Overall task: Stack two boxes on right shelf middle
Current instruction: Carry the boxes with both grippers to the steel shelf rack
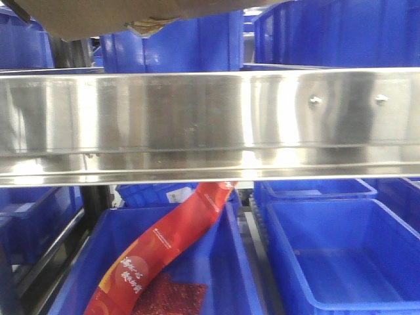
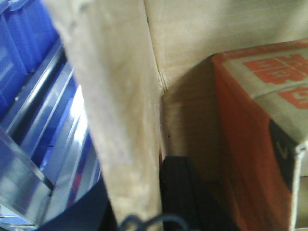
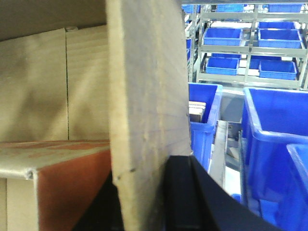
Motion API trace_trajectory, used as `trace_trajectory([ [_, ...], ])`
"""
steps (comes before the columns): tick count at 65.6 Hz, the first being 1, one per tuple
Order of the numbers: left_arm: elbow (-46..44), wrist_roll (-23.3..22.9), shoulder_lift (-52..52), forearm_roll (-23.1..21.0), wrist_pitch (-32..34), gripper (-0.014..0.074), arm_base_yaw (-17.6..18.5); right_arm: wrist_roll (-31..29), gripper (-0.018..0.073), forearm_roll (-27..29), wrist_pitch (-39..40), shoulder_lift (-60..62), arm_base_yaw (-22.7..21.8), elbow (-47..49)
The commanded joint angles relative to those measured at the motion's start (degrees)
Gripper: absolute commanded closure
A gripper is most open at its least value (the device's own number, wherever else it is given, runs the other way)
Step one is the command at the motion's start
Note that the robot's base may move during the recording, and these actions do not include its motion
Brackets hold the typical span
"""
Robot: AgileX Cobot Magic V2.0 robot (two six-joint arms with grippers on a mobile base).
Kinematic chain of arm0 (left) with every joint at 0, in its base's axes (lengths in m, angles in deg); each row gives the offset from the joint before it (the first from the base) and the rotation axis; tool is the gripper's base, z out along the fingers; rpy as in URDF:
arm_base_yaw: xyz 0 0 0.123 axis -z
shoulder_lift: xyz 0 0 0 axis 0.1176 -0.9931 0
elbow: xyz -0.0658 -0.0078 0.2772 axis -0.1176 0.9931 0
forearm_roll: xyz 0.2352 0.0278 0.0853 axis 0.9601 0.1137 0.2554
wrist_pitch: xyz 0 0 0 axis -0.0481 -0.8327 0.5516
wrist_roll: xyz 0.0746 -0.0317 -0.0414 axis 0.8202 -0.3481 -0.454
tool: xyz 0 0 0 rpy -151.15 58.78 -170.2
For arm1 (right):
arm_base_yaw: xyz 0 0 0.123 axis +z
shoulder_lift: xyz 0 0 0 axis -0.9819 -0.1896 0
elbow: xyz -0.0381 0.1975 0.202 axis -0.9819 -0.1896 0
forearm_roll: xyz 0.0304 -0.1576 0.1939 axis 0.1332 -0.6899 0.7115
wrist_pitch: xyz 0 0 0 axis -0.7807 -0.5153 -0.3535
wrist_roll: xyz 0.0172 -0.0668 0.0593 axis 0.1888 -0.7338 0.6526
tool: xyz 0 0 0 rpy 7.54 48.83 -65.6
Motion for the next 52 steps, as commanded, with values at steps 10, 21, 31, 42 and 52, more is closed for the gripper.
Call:
trace_trajectory([
  [10, -0.39, 0.45, 0.19, 1.28, 1.78, 0.0707, 0.03, 0.76, 0.0712, 0.47, 14.65, 1.18, 0.81, 0.8],
  [21, -0.39, 0.45, 0.19, 1.28, 1.78, 0.0707, 0.03, 0.76, 0.0712, 0.47, 14.65, 1.18, 0.81, 0.8],
  [31, -0.39, 0.45, 0.19, 1.28, 1.78, 0.0707, 0.03, 0.76, 0.0712, 0.47, 14.65, 1.18, 0.81, 0.8],
  [42, -0.39, 0.45, 0.19, 1.28, 1.92, 0.0707, 0.03, 0.76, 0.0712, 0.47, 14.65, 1.18, 0.81, 0.8],
  [52, -0.39, 0.45, 0.34, 1.4, 3.09, 0.0707, 0.03, 0.76, 0.0712, 4.4, 0.9, 1.18, 2.16, 0.8],
])
